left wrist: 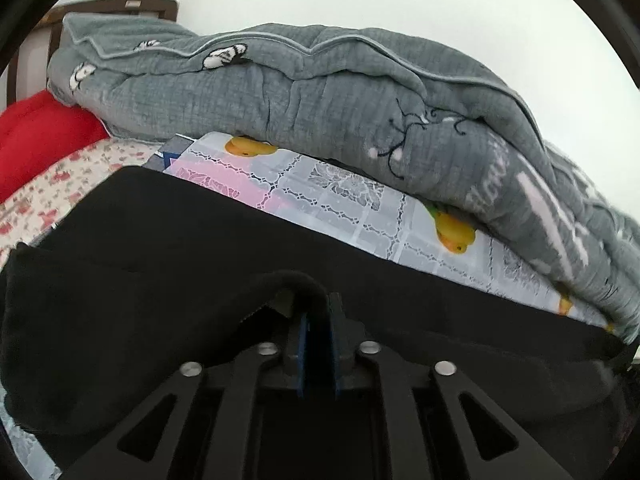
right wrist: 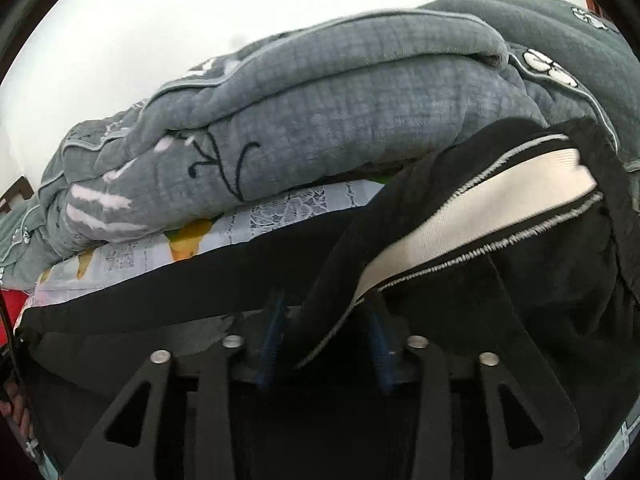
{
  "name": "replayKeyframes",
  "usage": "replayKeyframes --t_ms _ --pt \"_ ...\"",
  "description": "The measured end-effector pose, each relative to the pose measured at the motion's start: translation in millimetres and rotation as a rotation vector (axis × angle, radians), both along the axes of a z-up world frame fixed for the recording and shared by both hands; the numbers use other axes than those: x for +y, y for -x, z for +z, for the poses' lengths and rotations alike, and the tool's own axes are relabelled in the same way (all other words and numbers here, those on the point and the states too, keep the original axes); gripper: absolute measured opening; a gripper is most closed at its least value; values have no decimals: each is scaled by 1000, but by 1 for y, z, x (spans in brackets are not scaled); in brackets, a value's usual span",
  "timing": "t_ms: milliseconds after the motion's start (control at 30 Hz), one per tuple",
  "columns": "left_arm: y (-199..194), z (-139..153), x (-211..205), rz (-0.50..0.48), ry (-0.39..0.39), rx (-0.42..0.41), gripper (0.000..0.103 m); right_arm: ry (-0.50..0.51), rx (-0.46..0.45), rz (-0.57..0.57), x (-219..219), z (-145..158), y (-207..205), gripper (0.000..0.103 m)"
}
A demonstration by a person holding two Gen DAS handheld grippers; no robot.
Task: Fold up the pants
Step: 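Grasp the waistband of the black pants with both grippers, then lift the waistband with both grippers and fold it over toward the cuffs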
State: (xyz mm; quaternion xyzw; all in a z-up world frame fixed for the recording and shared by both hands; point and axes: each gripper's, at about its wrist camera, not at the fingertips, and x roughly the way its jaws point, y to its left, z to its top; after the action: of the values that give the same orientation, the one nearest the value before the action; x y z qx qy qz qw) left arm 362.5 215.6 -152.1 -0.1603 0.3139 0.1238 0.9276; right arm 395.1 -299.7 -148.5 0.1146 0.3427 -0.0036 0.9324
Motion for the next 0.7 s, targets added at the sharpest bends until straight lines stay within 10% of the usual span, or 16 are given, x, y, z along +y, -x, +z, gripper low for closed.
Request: replayKeyframes --t_ms 67,267,700 --pt "0 3 -10 -9 -54 2 58 10 -25 12 3 4 5 48" --pt "9 16 -38 -76 -197 -82 83 6 -81 134 18 12 15 57" --pt "5 14 -32 -82 -157 -70 84 84 -32 226 46 3 11 59"
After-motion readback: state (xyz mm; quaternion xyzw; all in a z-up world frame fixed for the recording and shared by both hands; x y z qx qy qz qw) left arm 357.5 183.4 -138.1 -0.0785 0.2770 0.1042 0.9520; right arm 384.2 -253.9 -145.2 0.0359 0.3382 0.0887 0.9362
